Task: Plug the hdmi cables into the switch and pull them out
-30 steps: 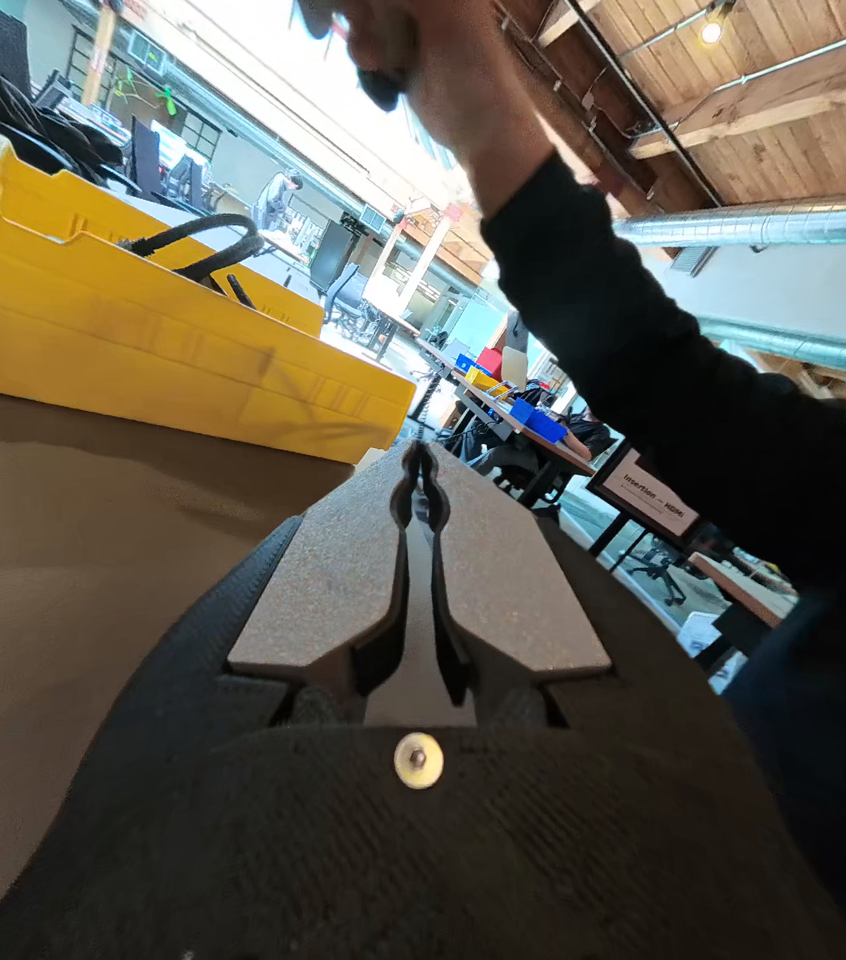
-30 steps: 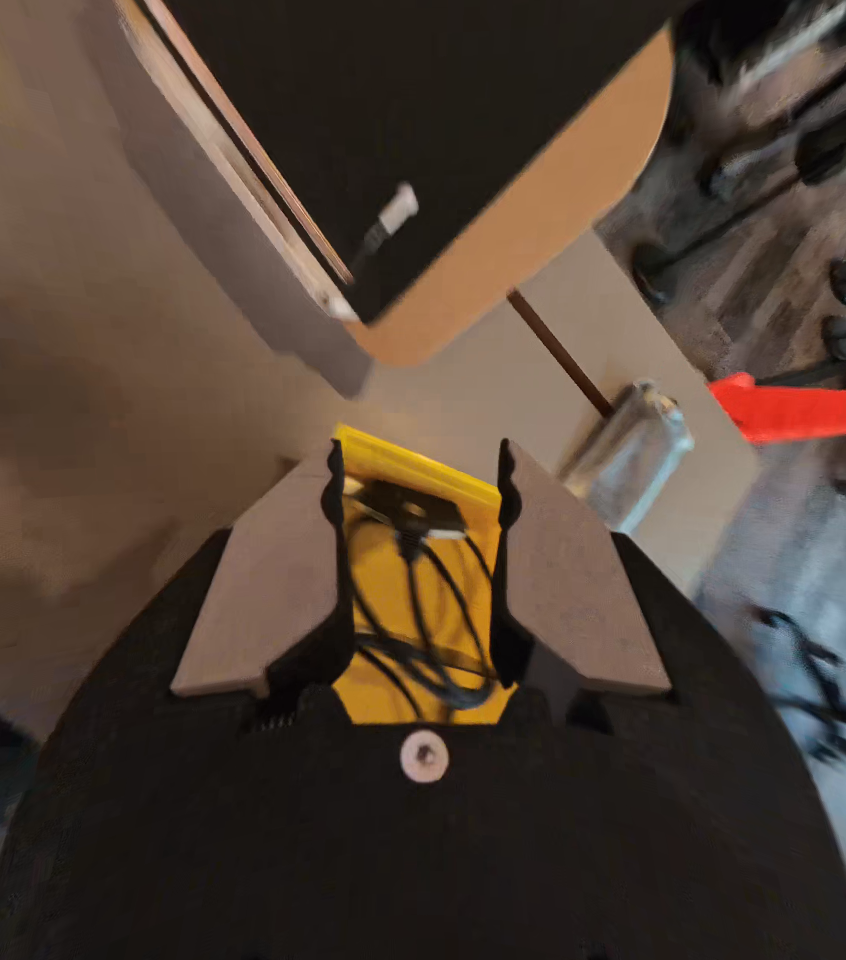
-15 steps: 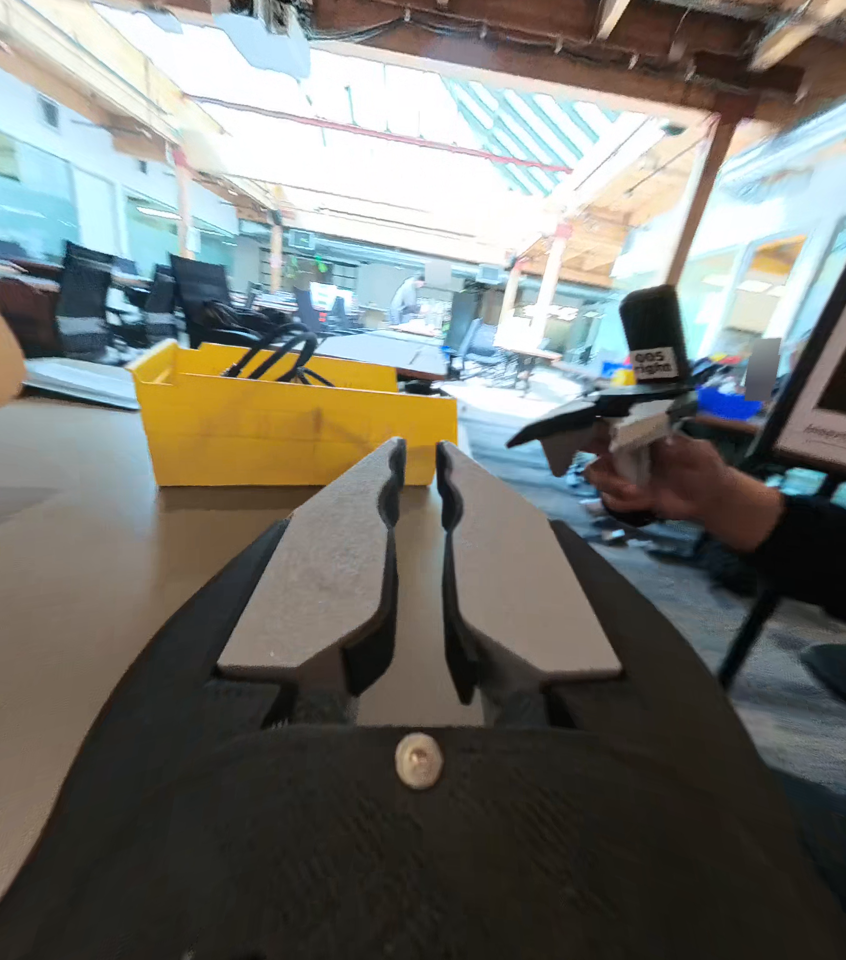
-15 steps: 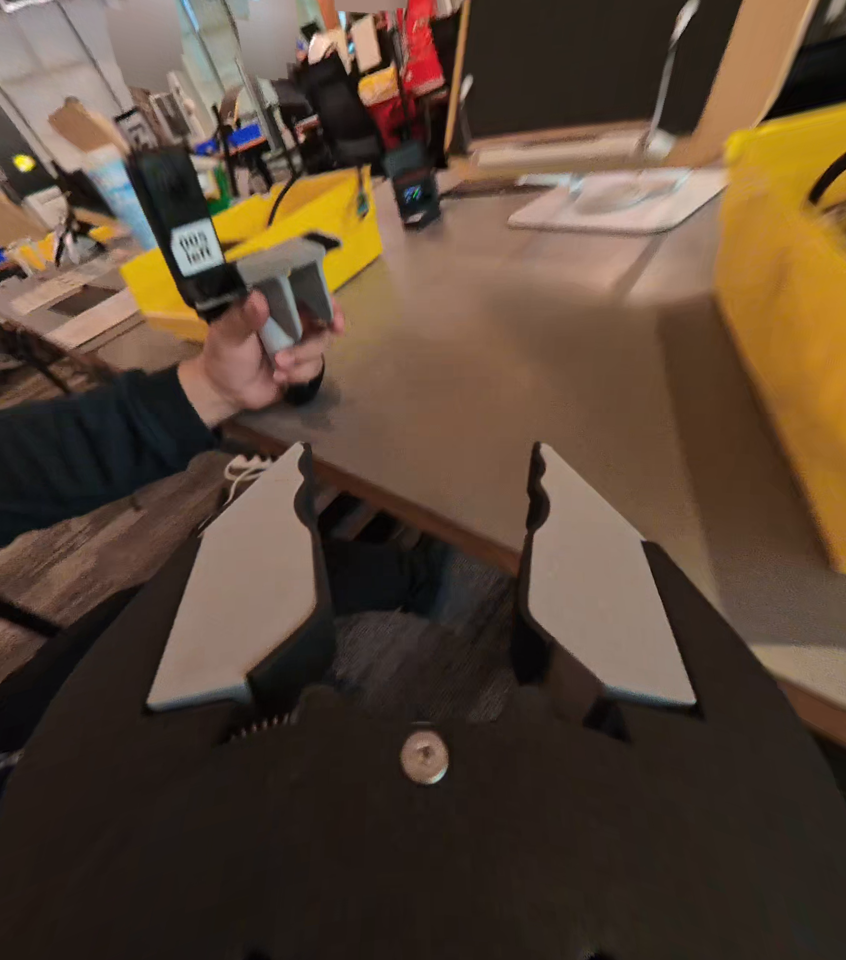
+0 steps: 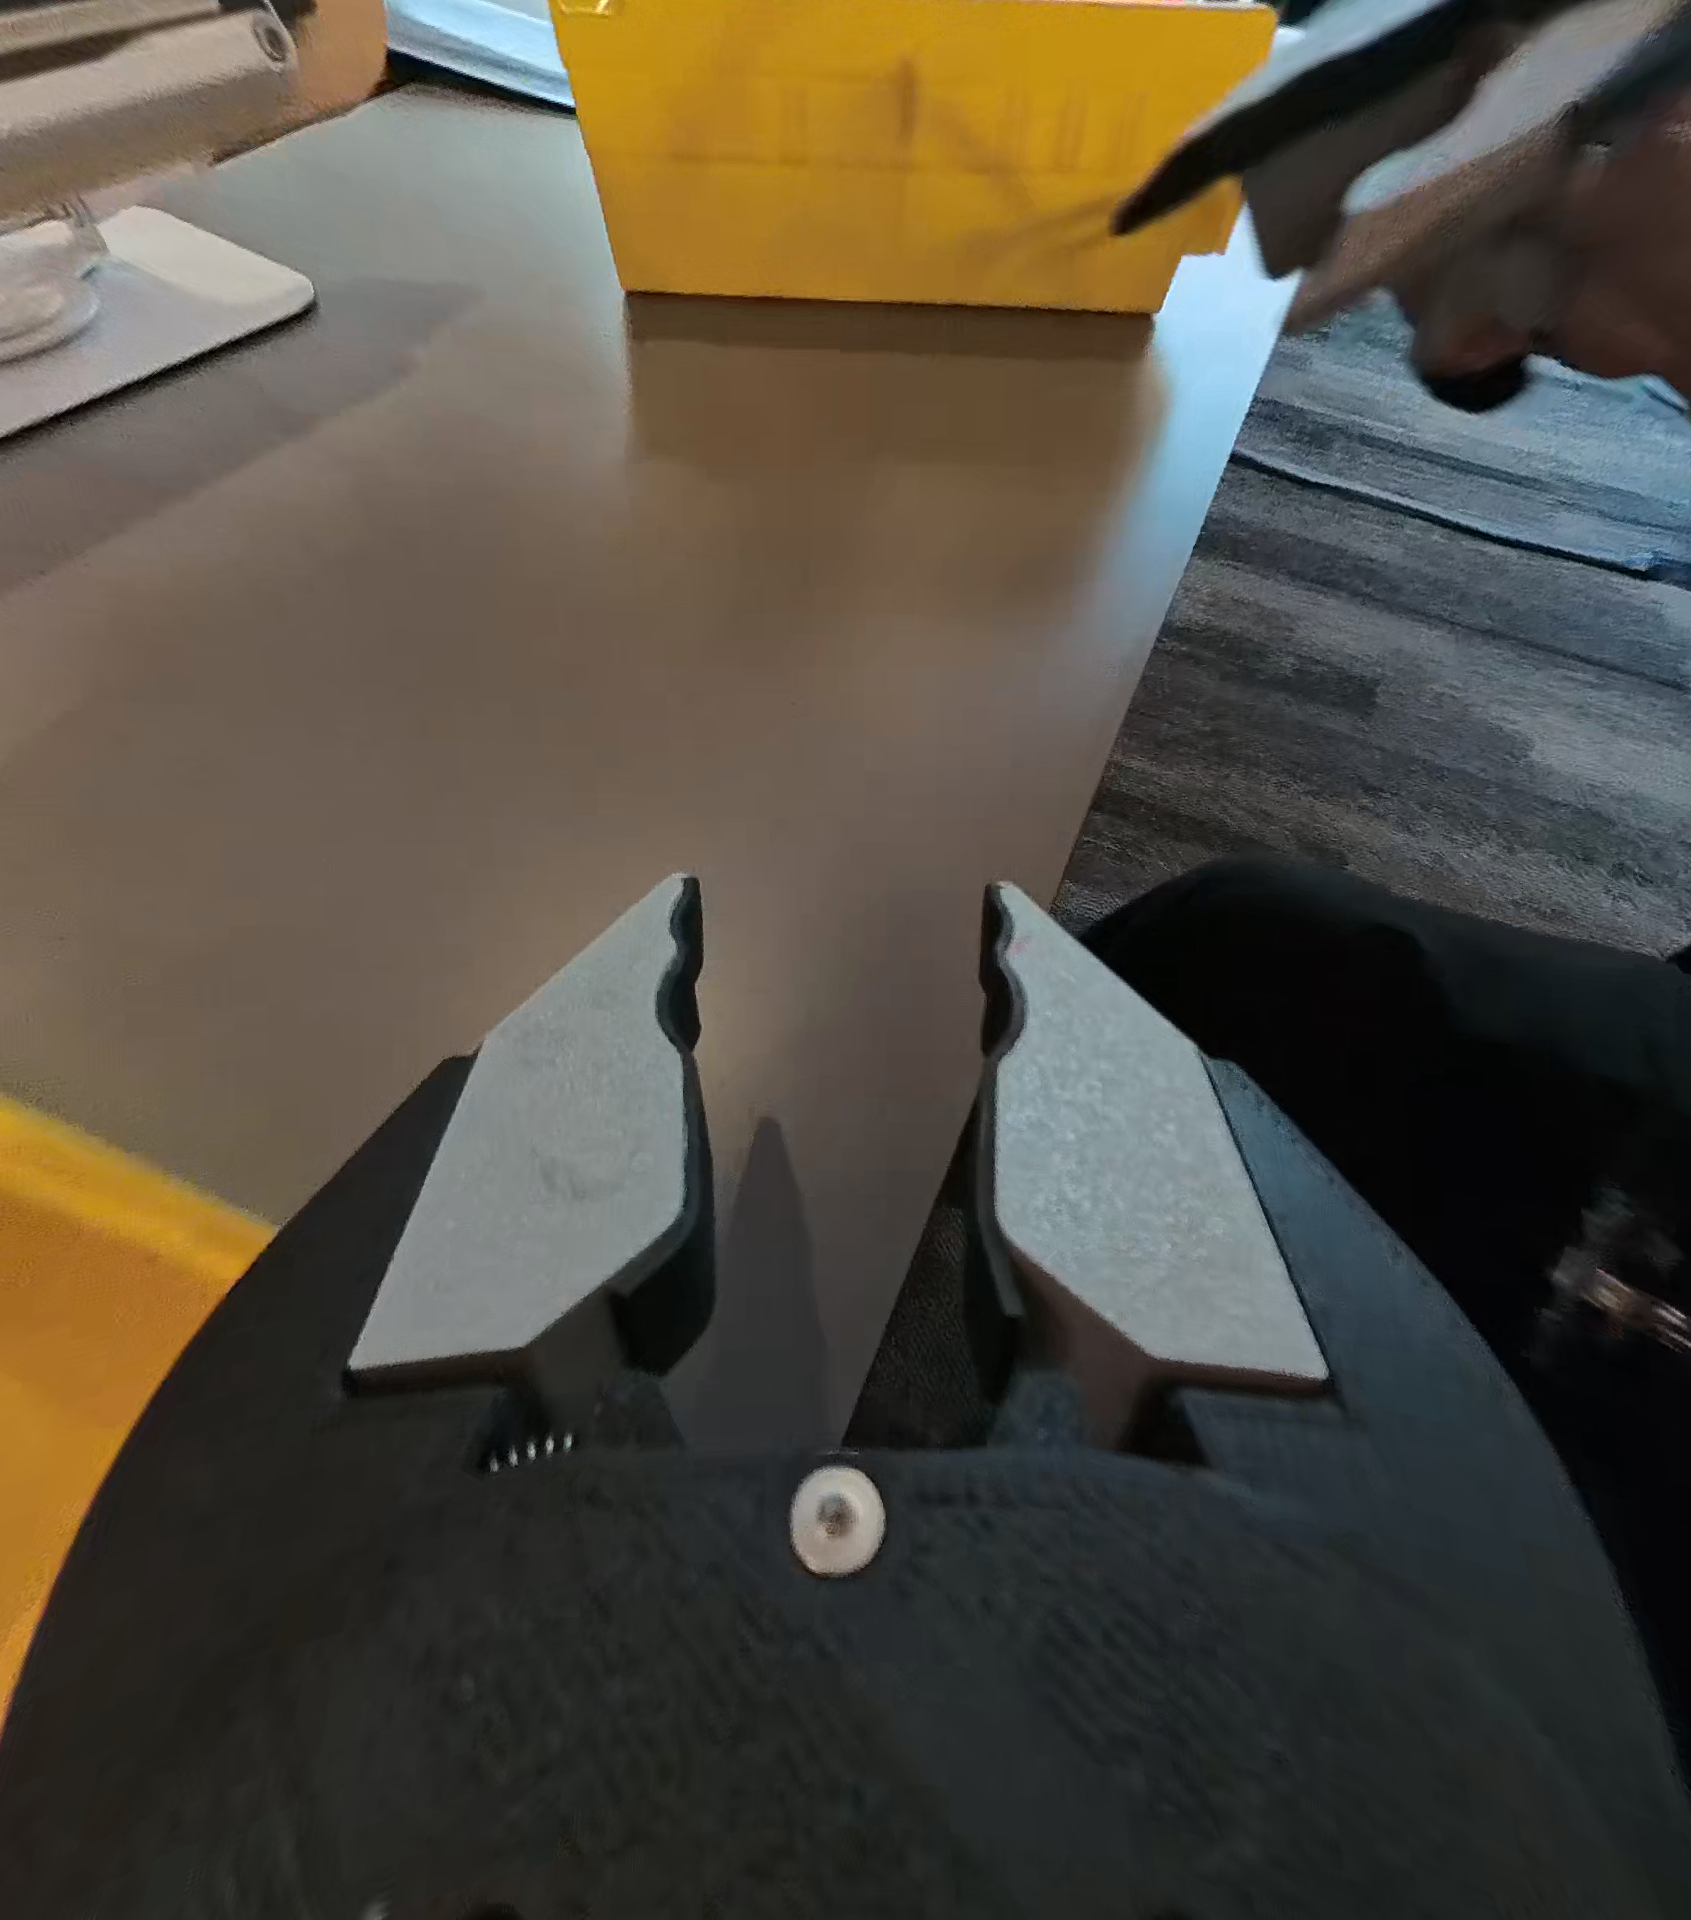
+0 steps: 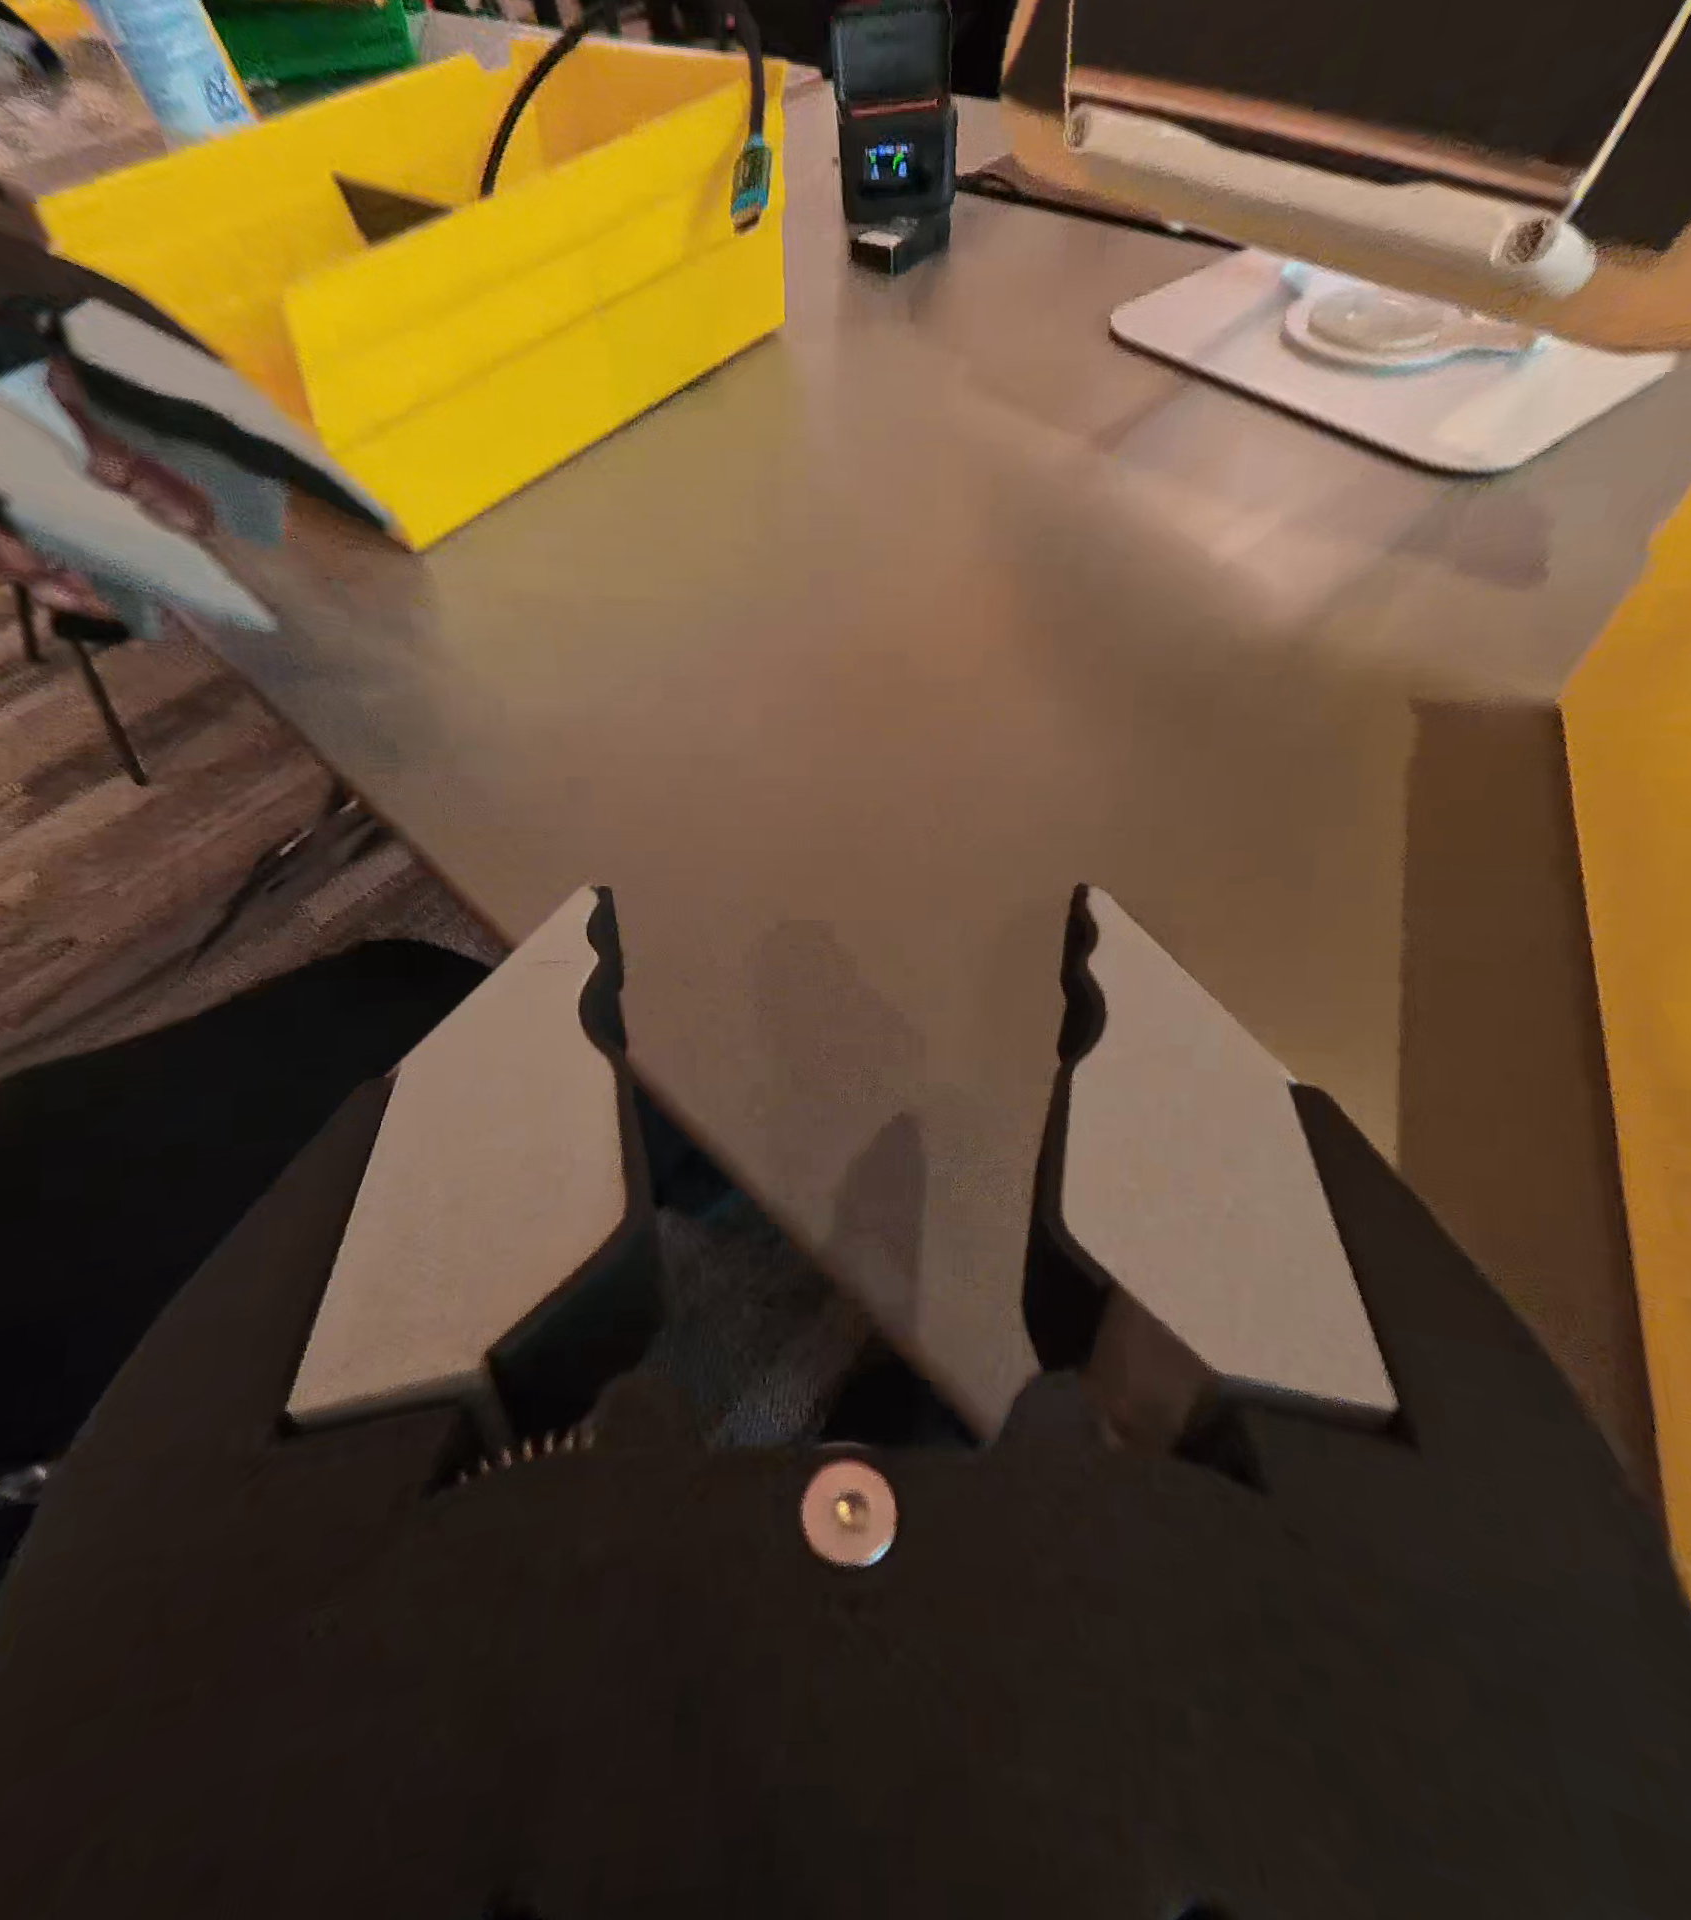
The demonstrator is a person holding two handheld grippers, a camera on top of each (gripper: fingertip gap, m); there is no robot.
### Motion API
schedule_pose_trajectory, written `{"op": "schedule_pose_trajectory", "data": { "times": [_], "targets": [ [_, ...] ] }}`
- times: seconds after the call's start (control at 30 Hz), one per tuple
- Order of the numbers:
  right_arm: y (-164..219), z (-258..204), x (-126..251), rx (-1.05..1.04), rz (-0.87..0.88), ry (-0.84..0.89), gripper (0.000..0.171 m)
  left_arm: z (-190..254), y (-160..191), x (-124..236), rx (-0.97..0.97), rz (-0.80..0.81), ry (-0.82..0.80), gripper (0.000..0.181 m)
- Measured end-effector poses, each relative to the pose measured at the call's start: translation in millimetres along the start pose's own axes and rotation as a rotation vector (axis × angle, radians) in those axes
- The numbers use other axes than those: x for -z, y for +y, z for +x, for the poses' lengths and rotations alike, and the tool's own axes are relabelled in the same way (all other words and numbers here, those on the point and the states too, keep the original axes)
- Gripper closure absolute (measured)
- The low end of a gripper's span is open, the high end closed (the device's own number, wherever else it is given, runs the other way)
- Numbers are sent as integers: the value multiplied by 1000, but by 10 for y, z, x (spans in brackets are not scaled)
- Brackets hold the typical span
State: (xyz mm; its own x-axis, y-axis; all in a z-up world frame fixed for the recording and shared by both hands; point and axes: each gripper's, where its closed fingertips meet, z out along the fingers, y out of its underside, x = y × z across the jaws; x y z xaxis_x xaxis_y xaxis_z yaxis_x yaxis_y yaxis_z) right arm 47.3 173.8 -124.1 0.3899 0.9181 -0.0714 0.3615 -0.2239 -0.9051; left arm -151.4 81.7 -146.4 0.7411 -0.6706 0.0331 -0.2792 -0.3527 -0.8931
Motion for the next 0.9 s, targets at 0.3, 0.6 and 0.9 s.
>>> {"op": "schedule_pose_trajectory", "data": {
  "times": [0.3, 0.6, 0.9],
  "targets": [
    [-583, 646, -1128, 163, 56, 24, 92, -673, -351, 775, 146, 283, 21, 131],
    [-620, 777, -1331, 79, 110, -24, 94, -268, -816, 617, 186, 472, 205, 135],
    [-750, 283, -784, -68, 349, -83, 104, 471, -517, 147, 110, 609, 300, 150]
  ]
}}
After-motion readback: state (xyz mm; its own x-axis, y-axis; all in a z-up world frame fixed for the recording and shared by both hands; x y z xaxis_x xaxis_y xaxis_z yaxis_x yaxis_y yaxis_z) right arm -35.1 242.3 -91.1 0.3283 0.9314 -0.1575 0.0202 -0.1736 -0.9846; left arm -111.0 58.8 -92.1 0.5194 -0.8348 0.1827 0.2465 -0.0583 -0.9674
